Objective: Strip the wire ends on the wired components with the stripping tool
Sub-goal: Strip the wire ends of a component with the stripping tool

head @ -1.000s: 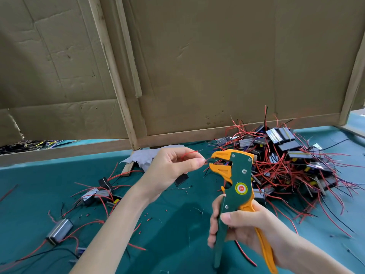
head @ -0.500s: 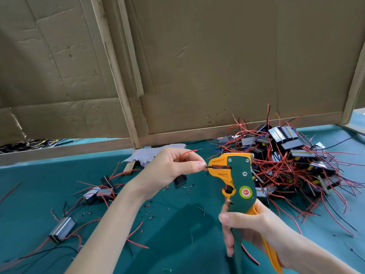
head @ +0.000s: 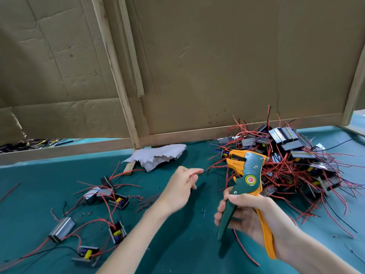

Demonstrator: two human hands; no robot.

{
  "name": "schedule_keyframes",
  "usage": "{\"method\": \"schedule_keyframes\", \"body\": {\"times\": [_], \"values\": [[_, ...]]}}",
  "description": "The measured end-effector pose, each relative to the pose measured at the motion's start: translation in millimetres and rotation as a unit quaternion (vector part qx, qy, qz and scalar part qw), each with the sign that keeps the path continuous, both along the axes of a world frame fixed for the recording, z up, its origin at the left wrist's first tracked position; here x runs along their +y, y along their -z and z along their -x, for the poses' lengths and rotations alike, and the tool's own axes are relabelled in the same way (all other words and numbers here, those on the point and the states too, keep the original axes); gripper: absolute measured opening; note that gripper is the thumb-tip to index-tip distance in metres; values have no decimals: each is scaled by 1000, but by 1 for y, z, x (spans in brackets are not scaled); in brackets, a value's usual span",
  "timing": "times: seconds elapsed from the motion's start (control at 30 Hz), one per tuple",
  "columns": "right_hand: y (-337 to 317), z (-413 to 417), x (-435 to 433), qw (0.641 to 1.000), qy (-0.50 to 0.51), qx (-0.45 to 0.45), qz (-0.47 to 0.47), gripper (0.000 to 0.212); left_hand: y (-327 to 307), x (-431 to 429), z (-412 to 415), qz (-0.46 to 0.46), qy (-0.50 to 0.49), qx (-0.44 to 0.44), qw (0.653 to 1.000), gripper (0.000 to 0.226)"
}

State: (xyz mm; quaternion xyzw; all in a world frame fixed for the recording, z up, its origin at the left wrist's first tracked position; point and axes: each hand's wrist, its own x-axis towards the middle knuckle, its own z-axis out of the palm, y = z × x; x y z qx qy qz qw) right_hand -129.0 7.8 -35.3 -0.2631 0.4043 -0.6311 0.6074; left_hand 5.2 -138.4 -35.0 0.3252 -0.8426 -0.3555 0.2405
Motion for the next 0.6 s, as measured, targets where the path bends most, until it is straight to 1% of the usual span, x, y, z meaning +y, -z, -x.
{"method": "schedule_keyframes", "body": {"times": [0.07,0.13,0.2,0.23,0.4,0.47,0.53,0.6], "values": [[0,1,-1,1000,3,-6,-4,13,7,3,1,33,-4,2,999,35],[2,3,-1,1000,-2,-6,-1,20,10,4,1,58,-4,36,998,32],[4,3,-1,1000,-11,-5,1,25,14,4,1,43,-17,82,996,27],[4,4,-1,1000,-14,-5,0,25,15,3,0,32,-25,91,995,28],[6,4,-1,1000,-20,-9,-4,26,20,4,-1,17,-22,99,995,22],[4,4,-1,1000,-19,-9,-5,22,19,4,0,4,-23,115,993,19],[2,4,-1,1000,-12,-10,-6,13,16,5,1,-4,-28,133,991,15],[0,5,-1,1000,-12,-5,-2,11,8,5,0,-32,-32,155,987,12]]}}
